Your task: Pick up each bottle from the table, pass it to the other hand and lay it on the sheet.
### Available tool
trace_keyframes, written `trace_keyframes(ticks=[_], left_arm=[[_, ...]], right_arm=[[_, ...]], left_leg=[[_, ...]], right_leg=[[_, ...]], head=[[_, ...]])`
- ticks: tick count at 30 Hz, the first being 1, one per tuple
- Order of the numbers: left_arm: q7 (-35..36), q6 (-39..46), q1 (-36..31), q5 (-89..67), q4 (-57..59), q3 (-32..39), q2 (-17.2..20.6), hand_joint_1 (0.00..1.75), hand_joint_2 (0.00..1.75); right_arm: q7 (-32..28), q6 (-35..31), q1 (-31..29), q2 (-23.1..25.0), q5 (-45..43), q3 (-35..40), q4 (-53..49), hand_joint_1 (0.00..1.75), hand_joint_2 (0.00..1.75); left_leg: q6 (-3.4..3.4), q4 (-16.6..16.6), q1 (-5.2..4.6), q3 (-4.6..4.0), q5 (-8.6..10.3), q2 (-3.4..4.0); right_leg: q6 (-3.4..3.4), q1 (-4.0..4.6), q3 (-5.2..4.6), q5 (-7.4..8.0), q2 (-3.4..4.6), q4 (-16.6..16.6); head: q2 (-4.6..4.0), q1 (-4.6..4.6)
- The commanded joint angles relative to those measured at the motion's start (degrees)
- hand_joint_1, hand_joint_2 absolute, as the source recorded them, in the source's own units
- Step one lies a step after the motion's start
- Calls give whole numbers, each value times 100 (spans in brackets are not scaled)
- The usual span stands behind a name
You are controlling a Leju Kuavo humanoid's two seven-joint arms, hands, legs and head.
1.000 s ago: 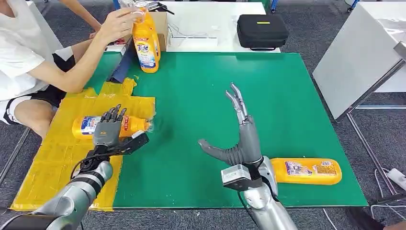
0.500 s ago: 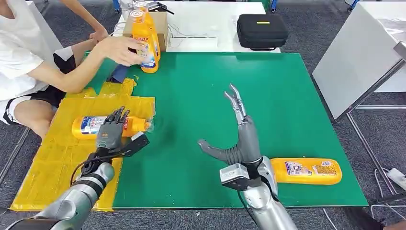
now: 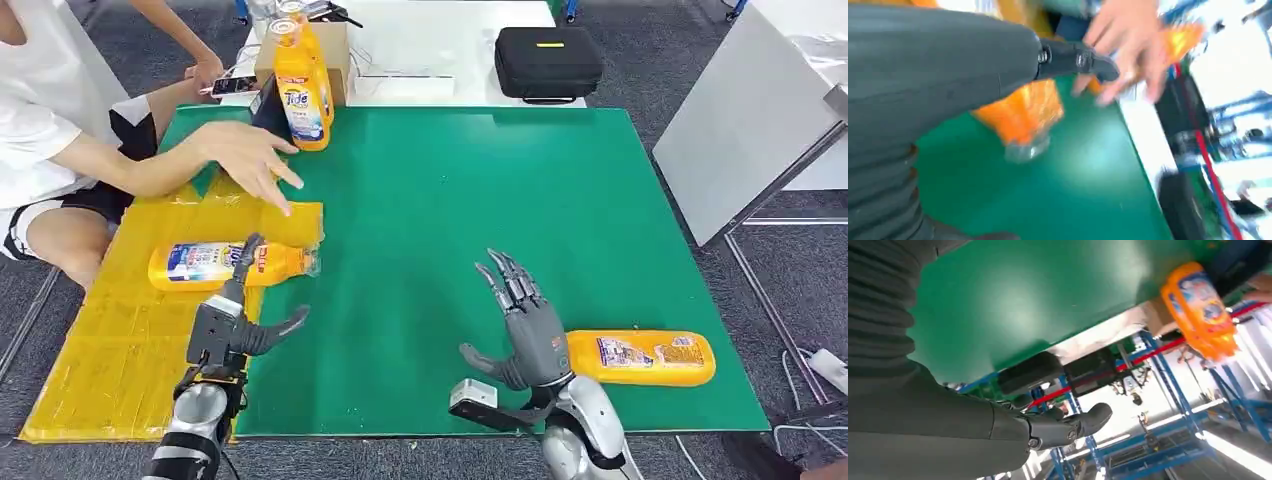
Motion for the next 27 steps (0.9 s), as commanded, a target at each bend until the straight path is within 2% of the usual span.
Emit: trace_keyframes(ticks=[1, 4, 9, 10, 11, 15, 16, 18, 19, 20, 21, 24, 27], left_arm=[[0, 231, 284, -89, -891, -73, -132, 0, 175], [14, 10, 299, 68, -907, -142, -106, 0, 175], [8, -272, 280, 236, -778, -289, -127, 0, 175], [8, -271, 280, 236, -771, -291, -127, 0, 175], [8, -271, 280, 236, -771, -291, -127, 0, 175], [8, -271, 280, 236, -771, -291, -127, 0, 175], [8, -271, 280, 236, -771, -291, -127, 0, 175], [2, -334, 281, 281, -776, -294, -117, 0, 175], [2, -334, 281, 281, -772, -307, -132, 0, 175], [2, -335, 280, 281, -770, -321, -143, 0, 175], [2, -336, 274, 281, -764, -342, -144, 0, 175], [-25, -388, 214, 331, -682, -401, -151, 0, 175], [-57, -474, 126, 438, -574, -435, -153, 0, 175]], right_arm=[[123, 124, 187, -272, 73, -400, 78, 0, 175], [118, 193, 247, -377, 146, -410, 59, 0, 175], [140, 359, 330, -615, 226, -502, 35, 0, 175], [140, 359, 333, -627, 226, -517, 36, 0, 175], [140, 359, 333, -627, 226, -517, 36, 0, 175], [140, 359, 333, -627, 226, -517, 36, 0, 175], [140, 359, 333, -627, 226, -517, 36, 0, 175], [168, 433, 334, -657, 244, -508, 30, 0, 175], [195, 479, 362, -730, 253, -548, 23, 0, 175], [209, 497, 380, -791, 257, -596, 39, 0, 175], [222, 524, 397, -827, 253, -662, 51, 0, 175], [106, 796, 411, -986, -32, -908, 159, 0, 175], [15, 974, 372, -1085, -31, -1106, 351, 0, 175]], left_leg=[[-20, 11, 8, 52, -28, -24], [-12, 0, 9, 26, -8, -13], [-14, 4, 10, 48, -18, -17], [-10, 0, 9, 36, -9, -19], [-16, 9, 12, 59, -25, -25], [-8, -3, 5, 21, -2, -11], [-18, 7, 10, 52, -21, -15], [-11, -2, 6, 25, -4, -11], [-20, 6, 10, 55, -21, -17], [-11, -3, 5, 26, -4, -13], [-19, 7, 10, 54, -21, -19], [-9, -1, 5, 27, -3, -18], [-15, 6, 8, 59, -21, -27]], right_leg=[[-12, 2, 56, -30, -6, 7], [-7, 6, 27, -12, -3, -3], [-8, 6, 50, -22, -4, -2], [-6, 5, 39, -16, -9, -4], [-9, 6, 65, -30, -7, 0], [-7, 1, 21, -7, -2, -4], [-12, 3, 55, -24, 4, 2], [-7, 3, 26, -8, 0, -2], [-12, 4, 57, -24, 2, 3], [-7, 2, 27, -9, -2, -3], [-12, 5, 57, -24, 0, 2], [-4, 1, 27, -10, -9, -2], [-8, 1, 63, -25, -6, -1]], head=[[0, 2], [0, 0], [0, 0], [0, 2], [0, 0], [0, 0], [0, 2], [0, 2], [0, 0], [0, 0], [0, 0], [0, -2], [0, 0]])
